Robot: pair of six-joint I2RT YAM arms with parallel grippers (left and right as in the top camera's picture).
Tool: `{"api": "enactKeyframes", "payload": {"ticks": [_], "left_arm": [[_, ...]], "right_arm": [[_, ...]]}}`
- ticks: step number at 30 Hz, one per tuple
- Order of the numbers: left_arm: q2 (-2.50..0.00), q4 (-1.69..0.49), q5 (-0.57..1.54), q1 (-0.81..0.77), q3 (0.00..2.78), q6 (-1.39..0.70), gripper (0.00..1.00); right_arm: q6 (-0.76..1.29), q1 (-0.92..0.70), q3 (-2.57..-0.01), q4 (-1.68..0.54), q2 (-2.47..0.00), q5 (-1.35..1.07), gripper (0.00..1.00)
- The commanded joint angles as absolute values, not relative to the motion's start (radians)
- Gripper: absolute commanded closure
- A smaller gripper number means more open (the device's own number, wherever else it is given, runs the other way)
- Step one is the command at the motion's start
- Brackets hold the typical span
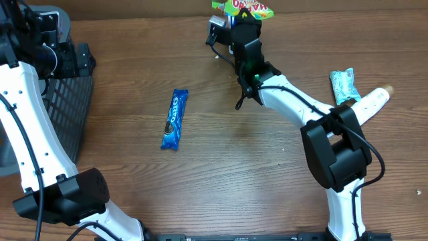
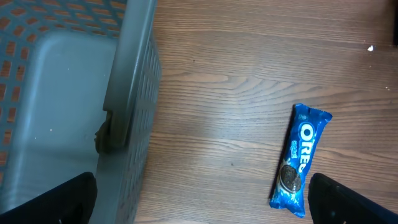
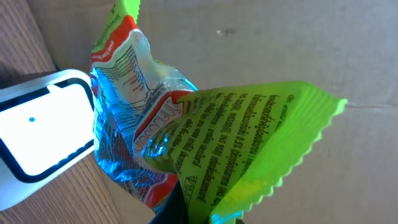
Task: Scan the item barcode
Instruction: 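Hold the green bag under the scanner window with the right gripper, then move the green bag right and drop it beside the tube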
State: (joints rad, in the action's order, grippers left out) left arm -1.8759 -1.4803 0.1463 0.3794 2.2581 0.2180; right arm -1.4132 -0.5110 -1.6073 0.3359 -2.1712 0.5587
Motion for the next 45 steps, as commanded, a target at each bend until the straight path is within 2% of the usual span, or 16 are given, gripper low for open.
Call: {"api": "enactKeyframes", "payload": {"ticks": [1,25,29,35,38,40,45], "left_arm": [[-1.857,-1.48,0.157,0.371,2.26,0.239,0.0],[-1.857,-1.48,0.157,0.371,2.26,0.239,0.0],[-1.857,-1.48,0.157,0.371,2.26,0.239,0.0],[-1.857,-1.481,0.157,0.371,2.26,0.239,0.01],[-1.857,-1.48,0.157,0.371,2.26,0.239,0.0],[-1.857,-1.481,0.157,0.371,2.26,0.239,0.0],[-1.857,-1.48,0.157,0.371,2.26,0.239,0.0]], "right_arm": [[-1.441,-0.508,-1.638,0.358,-2.154,0.582,0.96],[-1.427,-0.535,-1.639,0.365,-2.131,0.612,0.96],[-1.28,-0.555,-1.638,0.326,-2.077,0.619,0.96],[-0.897,-0.618,-1.639,-0.014,-1.893,0.588,0.96],[-0.573,-0.628,-1.639,-0.304,-1.758,0.377,0.96],[-0.408,-0.612,-1.639,-0.477,-1.689,0.118,0.96],[-0.219,-0.495,-1.639,-0.731,-1.601,-0.416,0.96]]}}
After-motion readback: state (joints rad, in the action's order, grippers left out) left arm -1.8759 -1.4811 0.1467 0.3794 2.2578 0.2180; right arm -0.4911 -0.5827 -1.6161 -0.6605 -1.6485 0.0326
